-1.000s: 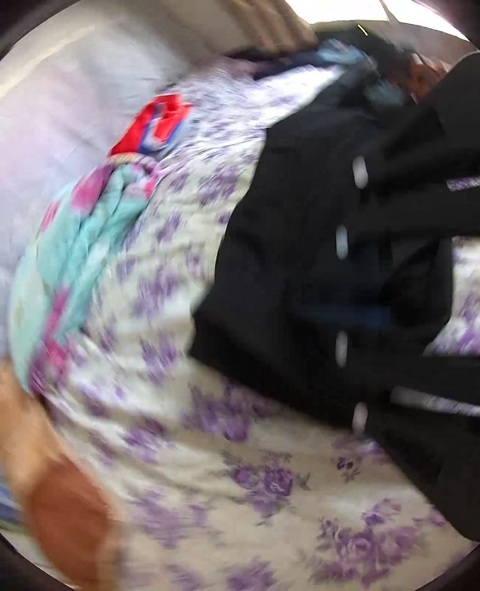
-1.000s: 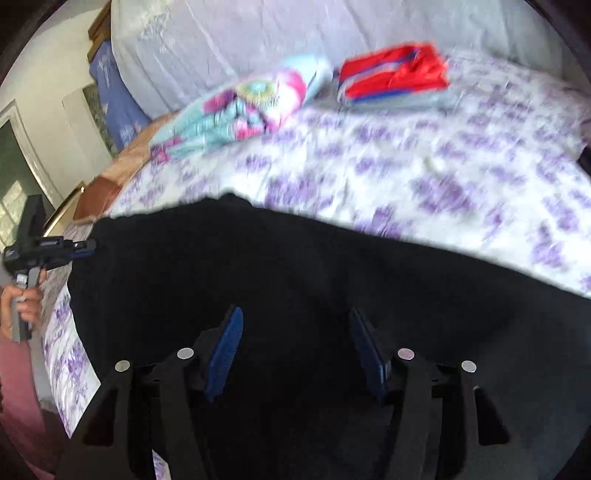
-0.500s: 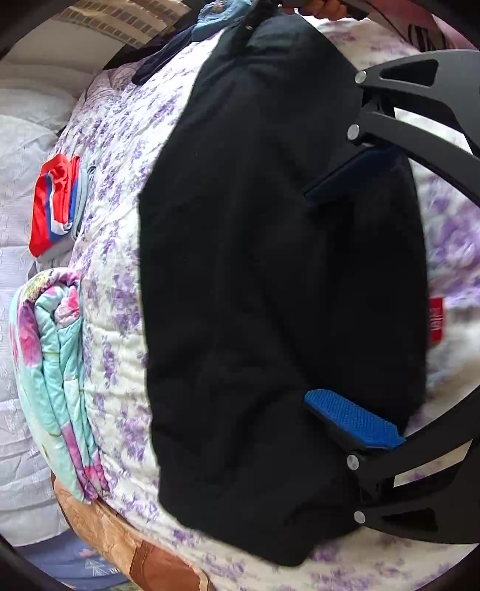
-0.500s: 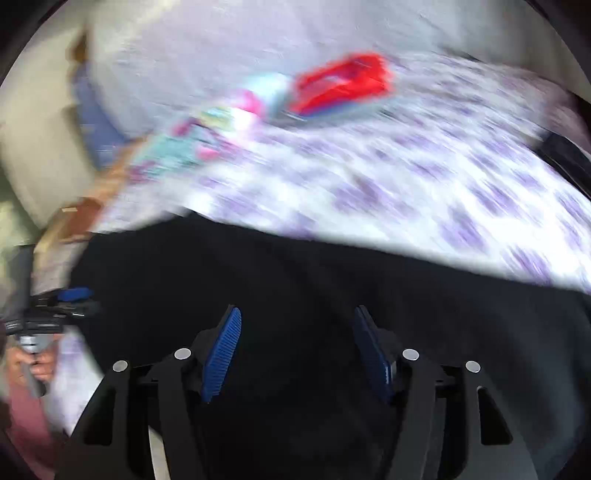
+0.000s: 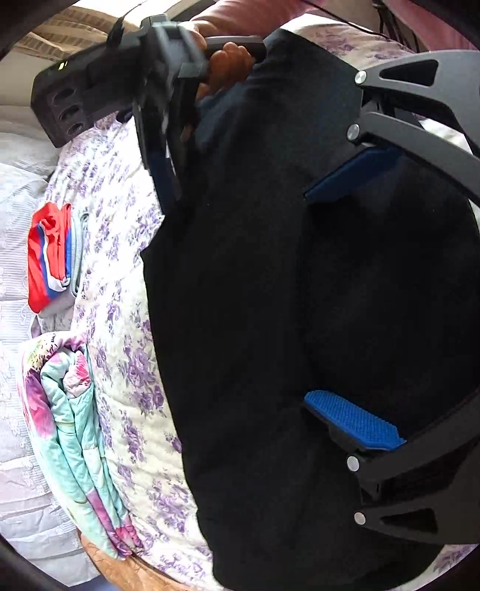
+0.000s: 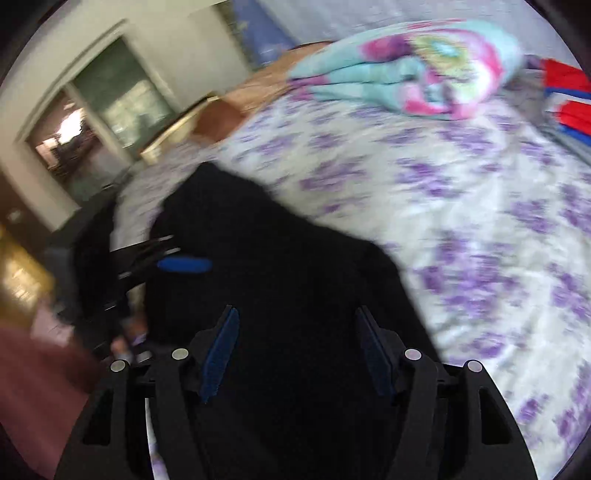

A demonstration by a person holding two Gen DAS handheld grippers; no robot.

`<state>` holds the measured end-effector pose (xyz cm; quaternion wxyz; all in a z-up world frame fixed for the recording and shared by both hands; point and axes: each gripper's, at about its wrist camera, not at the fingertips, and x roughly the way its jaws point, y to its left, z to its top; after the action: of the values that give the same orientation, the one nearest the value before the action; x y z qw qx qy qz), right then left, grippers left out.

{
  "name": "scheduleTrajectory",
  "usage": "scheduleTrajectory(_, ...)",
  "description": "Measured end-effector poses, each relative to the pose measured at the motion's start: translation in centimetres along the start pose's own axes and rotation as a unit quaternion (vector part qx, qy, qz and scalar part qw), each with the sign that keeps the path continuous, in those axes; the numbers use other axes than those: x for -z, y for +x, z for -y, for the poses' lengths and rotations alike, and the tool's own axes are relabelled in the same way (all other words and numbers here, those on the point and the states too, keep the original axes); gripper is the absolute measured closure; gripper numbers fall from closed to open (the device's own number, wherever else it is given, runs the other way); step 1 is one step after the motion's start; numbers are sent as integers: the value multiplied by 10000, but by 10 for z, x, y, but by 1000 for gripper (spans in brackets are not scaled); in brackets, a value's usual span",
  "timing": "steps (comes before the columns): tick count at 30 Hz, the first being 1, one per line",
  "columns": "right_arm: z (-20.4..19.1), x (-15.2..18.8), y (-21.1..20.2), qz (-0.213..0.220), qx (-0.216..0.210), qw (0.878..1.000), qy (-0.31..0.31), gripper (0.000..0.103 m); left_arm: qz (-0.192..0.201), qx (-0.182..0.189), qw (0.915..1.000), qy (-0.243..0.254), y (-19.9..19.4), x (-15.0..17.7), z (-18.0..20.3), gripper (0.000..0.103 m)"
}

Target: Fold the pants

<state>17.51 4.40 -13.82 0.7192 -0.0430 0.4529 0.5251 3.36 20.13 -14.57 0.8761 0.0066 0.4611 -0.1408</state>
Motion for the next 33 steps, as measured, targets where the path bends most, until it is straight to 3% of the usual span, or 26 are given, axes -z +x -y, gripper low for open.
scheduleTrajectory(1,-5,-1,-1,-78,-290,9993,-219,37,28,18,10000,-4,-1,2,1,4)
scheduleTrajectory(2,-6,-3,0,-104,-312,9990,-294,37,52,18,10000,21,-1,2,2,4)
scheduleTrajectory(5,5,-12,1,-128,94,9997,-191,37,89,54,9999,30,1,0,0,4)
scheduleTrajectory(7,15,-15,5,-235,110,9996,-120,36,107,107,9999,-4,0,2,-2,4)
scheduleTrajectory(10,25,-16,22,-724,-375,9967,-6,31,114,151,9998,-17,2,0,-4,4)
scheduleTrajectory(12,25,-20,26,-884,-448,9950,-95,30,121,156,9998,-15,2,0,-4,4)
scheduleTrajectory(16,29,-28,9,-535,-269,9977,-320,30,155,220,9996,-61,1,1,-5,4)
scheduleTrajectory(18,34,-24,25,-985,-389,9942,-206,30,161,252,9995,-83,1,0,-6,4)
scheduleTrajectory(21,32,-22,25,-1123,-844,9899,-176,30,169,249,9995,-82,1,0,-5,4)
scheduleTrajectory(24,21,-28,13,-955,-1466,9835,-451,29,184,281,9994,-101,2,0,-6,4)
scheduleTrajectory(25,20,-28,15,-1030,-1411,9833,-511,29,188,302,9993,-115,2,0,-7,4)
scheduleTrajectory(27,30,-29,31,-1275,-803,9880,-344,29,193,325,9992,-137,2,0,-7,4)
scheduleTrajectory(28,36,-29,34,-1339,-754,9878,-235,29,195,325,9992,-139,2,0,-6,4)
scheduleTrajectory(30,41,-28,35,-1302,-1037,9860,-91,25,201,326,9992,-139,3,0,-6,4)
scheduleTrajectory(33,34,-29,37,-1270,-1824,9750,-64,24,215,331,9991,-169,3,0,-6,4)
